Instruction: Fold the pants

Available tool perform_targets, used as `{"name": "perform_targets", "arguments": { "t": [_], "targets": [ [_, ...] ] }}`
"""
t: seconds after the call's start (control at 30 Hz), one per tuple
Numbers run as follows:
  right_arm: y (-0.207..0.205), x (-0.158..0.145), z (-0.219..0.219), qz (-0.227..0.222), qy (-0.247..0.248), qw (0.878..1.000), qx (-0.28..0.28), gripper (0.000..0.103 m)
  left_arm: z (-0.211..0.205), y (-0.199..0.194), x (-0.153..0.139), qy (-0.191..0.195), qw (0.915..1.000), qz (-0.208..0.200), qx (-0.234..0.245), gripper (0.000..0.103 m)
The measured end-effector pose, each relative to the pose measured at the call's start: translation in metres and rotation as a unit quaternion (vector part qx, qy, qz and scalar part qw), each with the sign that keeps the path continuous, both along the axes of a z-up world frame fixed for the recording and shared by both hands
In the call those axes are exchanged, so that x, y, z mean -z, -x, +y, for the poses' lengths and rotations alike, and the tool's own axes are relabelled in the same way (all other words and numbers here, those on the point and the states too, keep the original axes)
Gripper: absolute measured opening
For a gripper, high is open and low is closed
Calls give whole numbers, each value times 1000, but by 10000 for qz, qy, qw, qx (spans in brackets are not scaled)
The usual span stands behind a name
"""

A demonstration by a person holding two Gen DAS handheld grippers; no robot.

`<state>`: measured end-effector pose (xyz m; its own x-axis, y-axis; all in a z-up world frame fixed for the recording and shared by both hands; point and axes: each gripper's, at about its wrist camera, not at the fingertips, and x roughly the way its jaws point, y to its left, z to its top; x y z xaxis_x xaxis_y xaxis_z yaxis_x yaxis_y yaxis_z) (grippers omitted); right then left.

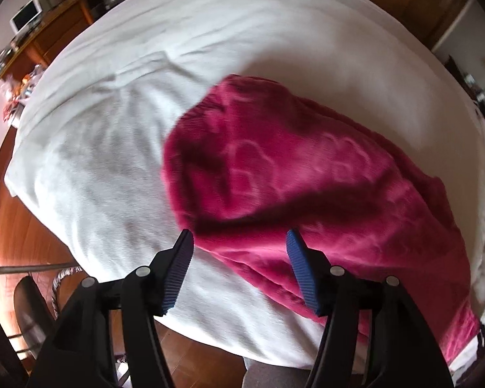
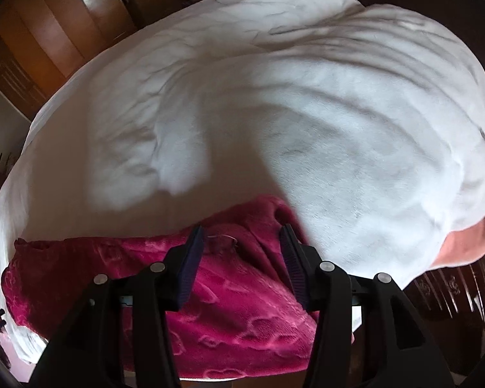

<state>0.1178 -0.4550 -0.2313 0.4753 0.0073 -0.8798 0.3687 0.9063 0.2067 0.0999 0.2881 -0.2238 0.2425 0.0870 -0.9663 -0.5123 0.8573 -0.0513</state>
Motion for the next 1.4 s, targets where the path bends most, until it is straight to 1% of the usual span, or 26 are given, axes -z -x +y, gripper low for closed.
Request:
{"name": "perform_targets", "arguments": {
  "t": [0.07, 0.13, 0.2, 0.3, 0.33, 0.37, 0.4, 0.43, 0.47, 0.6, 0.7, 0.8, 0.9, 1.0, 1.03, 1.07, 1.1, 1.13, 1.17, 1.23, 1.3, 1.4],
  "targets": [
    [1, -4, 4, -155, -40, 9998, -98, 50, -9, -3, -1, 42, 9999, -30, 108, 60],
    [1, -2, 9, -180, 117, 9996, -203, 50, -16, -3, -1, 84, 9998, -26, 162, 61],
    [-1, 6, 10, -114, 271, 9992, -279, 50, -22, -4, 3, 136, 9997, 21, 183, 61],
    [-7, 16, 8, 27, 217, 9991, -365, 50, -27, -5, 10, 176, 9996, 111, 184, 61],
    [-8, 20, 9, 97, 230, 9987, -447, 48, -29, -6, 12, 174, 9996, 131, 193, 61],
    [-10, 24, 12, 171, 249, 9980, -549, 35, -31, -6, 13, 173, 9995, 145, 208, 61],
    [-11, 27, 14, 269, 277, 9973, -624, 29, -34, -7, 13, 179, 9994, 154, 237, 61],
    [-12, 31, 17, 390, 383, 9963, -665, 21, -36, -8, 14, 182, 9994, 162, 264, 61],
    [-10, 30, 19, 411, 424, 9959, -688, 15, -39, -10, 14, 183, 9993, 165, 293, 61],
    [3, 11, 16, 284, 538, 9973, -410, 13, -48, -18, 16, 227, 9988, 133, 405, 61],
    [16, -4, 9, 231, 577, 9979, -198, 13, -63, -25, 20, 278, 9977, 122, 607, 62],
    [15, -5, 7, 304, 836, 9959, -165, 12, -82, -32, 30, 325, 9952, 195, 902, 66],
    [2, 9, 4, 478, 992, 9939, -1, 12, -107, -35, 51, 383, 9902, 456, 1266, 66],
    [-8, 32, 2, 697, 1006, 9924, 115, 13, -130, -33, 78, 336, 9814, 873, 1677, 66],
    [-11, 36, 2, 707, 1036, 9920, 170, 14, -136, -31, 88, 280, 9782, 1010, 1792, 66],
    [-12, 35, 4, 655, 1062, 9920, 200, 19, -140, -28, 96, 217, 9754, 1146, 1873, 66],
    [-12, 31, 5, 576, 1021, 9929, 209, 21, -141, -26, 101, 191, 9741, 1206, 1903, 66],
    [-10, 27, 5, 510, 975, 9937, 223, 26, -142, -23, 105, 188, 9733, 1240, 1923, 66],
    [-5, 23, 3, 426, 932, 9944, 257, 36, -142, -21, 107, 202, 9732, 1240, 1925, 67],
    [10, 11, -3, 292, 948, 9941, 446, 43, -139, -18, 109, 273, 9733, 1207, 1931, 68],
    [27, 4, -9, 255, 825, 9944, 605, 43, -135, -15, 111, 362, 9741, 1176, 1897, 68],
    [61, 4, -12, 362, 672, 9932, 875, 43, -131, -9, 113, 417, 9747, 1134, 1879, 68]
  ]
}}
